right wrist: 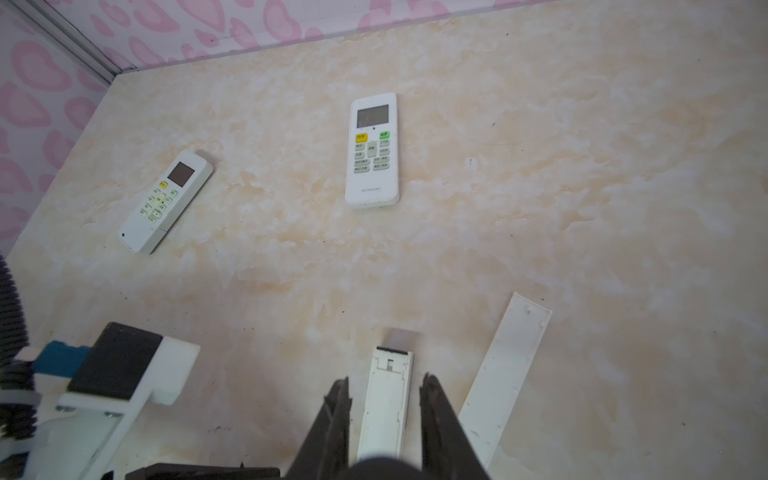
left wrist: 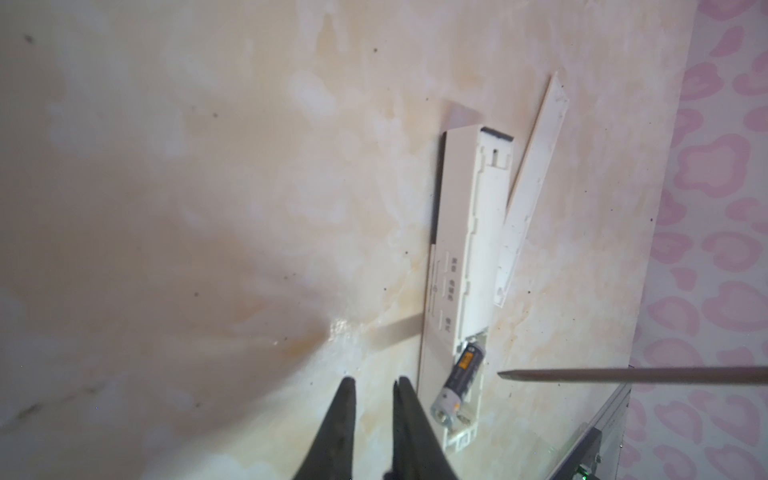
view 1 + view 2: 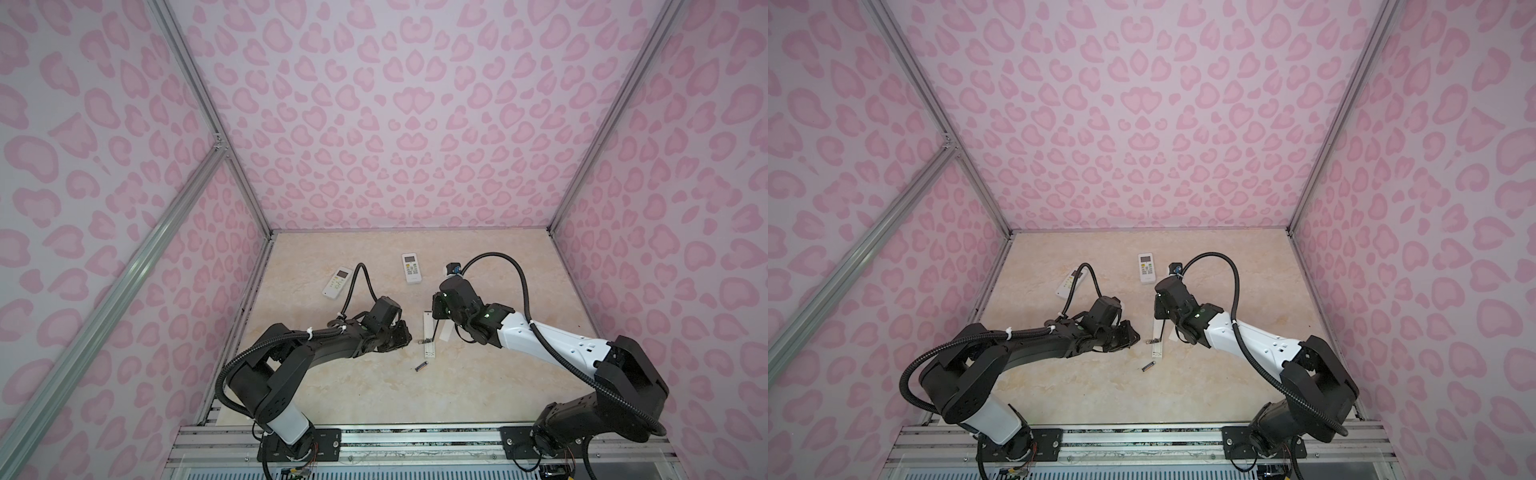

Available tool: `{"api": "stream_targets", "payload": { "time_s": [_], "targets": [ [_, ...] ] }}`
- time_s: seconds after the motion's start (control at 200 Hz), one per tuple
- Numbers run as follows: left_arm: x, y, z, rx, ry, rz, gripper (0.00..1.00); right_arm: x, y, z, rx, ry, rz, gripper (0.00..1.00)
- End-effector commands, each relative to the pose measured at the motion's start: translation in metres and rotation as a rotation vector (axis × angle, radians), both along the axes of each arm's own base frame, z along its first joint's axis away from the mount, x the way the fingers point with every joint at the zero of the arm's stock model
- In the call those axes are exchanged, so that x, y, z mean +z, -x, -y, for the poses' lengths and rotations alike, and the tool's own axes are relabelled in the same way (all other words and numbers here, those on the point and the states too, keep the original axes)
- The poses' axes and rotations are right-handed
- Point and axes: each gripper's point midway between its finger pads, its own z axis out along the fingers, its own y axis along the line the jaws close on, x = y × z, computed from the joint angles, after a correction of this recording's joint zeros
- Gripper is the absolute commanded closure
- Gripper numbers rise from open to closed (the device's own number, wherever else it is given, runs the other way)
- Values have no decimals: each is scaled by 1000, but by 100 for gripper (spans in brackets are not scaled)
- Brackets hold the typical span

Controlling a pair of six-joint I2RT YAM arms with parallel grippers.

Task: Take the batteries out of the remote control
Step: 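Lever the second battery out of the slim remote with the left screwdriver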

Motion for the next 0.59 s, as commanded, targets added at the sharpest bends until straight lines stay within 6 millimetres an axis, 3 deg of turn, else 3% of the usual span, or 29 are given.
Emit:
{"api": "stream_targets", "payload": {
  "time_s": [0.0,0.41,0.59],
  "targets": [
    [-2,-3,-2,-16,-30,0,79,3,-6,1,-6,14,19,100],
    [-8,-6,0,-23,-35,-17,79,-9,-11,-3,2,20,1,100],
    [-10,-5,0,-21,-36,-21,79,-4,-13,-8,14,4,10,100]
  ]
}}
